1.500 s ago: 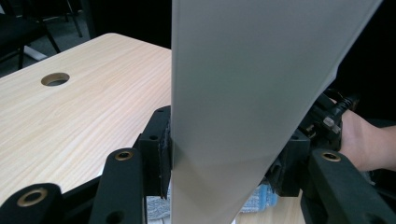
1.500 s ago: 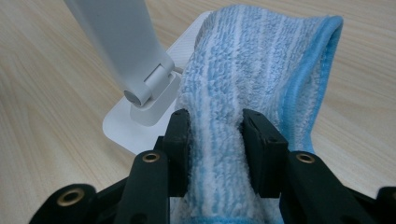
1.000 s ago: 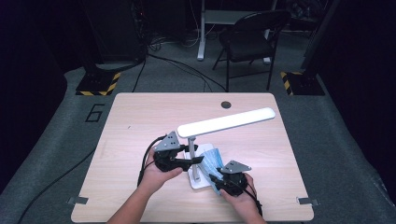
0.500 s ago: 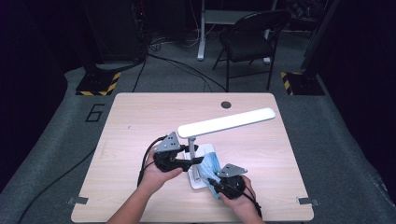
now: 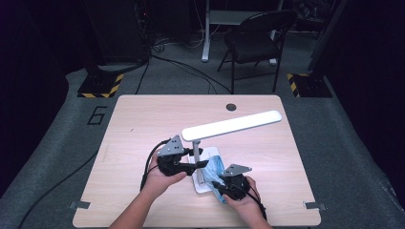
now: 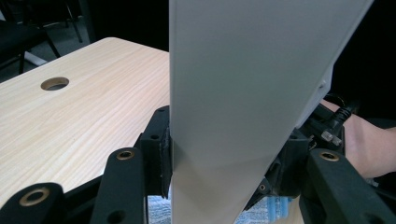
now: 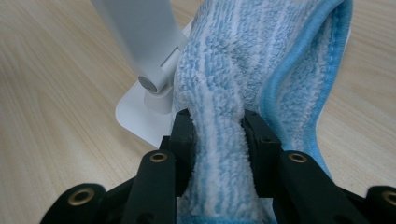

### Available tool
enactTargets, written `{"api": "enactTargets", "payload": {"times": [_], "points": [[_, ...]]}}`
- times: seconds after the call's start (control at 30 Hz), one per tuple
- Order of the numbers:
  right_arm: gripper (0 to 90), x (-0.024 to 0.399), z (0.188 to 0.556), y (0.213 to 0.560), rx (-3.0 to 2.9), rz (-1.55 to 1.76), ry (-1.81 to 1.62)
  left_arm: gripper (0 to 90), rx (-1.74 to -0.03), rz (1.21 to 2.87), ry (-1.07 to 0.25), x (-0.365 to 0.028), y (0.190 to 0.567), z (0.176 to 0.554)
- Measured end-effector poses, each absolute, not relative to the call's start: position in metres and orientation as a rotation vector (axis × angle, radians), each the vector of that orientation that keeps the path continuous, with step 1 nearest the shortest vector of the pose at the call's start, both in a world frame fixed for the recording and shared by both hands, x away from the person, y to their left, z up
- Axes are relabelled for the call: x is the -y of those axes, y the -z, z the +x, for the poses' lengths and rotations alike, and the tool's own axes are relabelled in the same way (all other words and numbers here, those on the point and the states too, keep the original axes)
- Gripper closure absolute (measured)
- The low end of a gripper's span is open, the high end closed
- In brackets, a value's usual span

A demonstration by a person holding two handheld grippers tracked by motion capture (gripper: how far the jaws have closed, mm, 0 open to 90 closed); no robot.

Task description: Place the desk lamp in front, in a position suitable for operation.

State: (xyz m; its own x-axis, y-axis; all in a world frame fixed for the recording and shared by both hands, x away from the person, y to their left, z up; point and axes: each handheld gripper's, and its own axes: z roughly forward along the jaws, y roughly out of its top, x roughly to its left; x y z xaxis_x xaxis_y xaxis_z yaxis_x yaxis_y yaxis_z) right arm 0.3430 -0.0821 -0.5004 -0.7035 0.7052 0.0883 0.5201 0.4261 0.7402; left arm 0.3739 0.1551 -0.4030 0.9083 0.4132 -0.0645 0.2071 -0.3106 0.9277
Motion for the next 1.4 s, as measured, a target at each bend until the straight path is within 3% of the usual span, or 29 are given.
{"api": "enactTargets", "payload": {"times": [0.4,1.4], "points": [[69.1,0.079,0.341,0.501,-2.429,1.080,-1.121,51.2,-0.451,1.904,-0.220,-0.155,0.403,0.374],[69.4,0.066,0.384,0.501,-2.409,1.102,-1.110,51.2,-0.449,1.906,-0.217,-0.156,0.403,0.374]]}}
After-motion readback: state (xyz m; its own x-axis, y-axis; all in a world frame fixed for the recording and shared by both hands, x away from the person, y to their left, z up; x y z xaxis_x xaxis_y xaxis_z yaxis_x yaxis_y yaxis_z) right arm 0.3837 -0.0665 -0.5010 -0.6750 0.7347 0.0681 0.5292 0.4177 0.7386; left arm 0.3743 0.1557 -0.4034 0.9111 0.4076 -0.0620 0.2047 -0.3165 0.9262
